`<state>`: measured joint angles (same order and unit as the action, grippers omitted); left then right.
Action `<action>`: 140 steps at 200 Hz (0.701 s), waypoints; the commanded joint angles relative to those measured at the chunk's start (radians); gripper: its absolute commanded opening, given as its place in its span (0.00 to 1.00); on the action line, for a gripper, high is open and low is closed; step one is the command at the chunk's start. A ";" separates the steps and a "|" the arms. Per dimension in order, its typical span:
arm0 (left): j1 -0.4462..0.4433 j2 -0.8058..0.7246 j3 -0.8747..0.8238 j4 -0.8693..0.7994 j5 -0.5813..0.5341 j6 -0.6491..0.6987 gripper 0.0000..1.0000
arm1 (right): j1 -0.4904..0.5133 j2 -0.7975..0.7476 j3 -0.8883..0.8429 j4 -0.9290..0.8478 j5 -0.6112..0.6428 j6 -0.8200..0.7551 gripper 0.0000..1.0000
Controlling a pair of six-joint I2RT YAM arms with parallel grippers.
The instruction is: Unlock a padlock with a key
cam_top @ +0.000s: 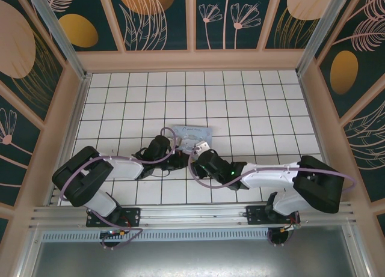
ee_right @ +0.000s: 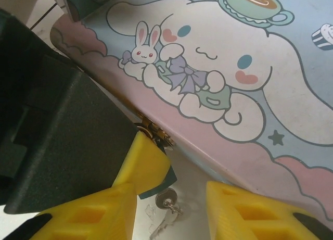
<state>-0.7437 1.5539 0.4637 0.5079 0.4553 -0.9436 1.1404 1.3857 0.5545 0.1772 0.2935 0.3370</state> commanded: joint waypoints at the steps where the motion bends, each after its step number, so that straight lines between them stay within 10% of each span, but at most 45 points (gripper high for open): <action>1: -0.008 -0.012 0.020 0.077 0.068 0.010 0.00 | 0.023 0.065 0.004 -0.065 0.035 -0.009 0.40; 140: -0.006 0.004 0.030 0.080 0.072 0.006 0.00 | 0.087 -0.161 -0.121 -0.051 0.109 0.126 0.44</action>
<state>-0.7429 1.5543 0.4660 0.5293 0.4942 -0.9268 1.2045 1.2140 0.4309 0.1596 0.3775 0.4473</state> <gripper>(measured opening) 0.115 0.444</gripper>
